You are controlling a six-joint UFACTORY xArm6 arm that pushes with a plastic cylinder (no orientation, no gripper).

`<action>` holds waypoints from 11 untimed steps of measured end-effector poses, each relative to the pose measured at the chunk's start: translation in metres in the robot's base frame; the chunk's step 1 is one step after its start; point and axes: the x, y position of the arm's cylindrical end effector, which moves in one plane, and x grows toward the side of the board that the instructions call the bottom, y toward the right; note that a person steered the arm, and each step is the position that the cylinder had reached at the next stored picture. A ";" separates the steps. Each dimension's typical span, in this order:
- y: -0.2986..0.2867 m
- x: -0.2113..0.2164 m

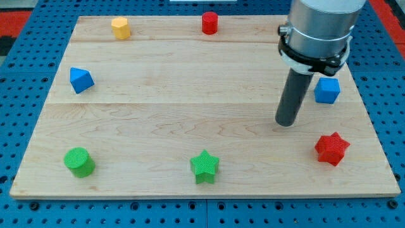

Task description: Move the blue cube towards the center

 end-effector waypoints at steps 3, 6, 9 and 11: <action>0.149 -0.007; 0.147 -0.071; 0.014 -0.065; 0.001 -0.073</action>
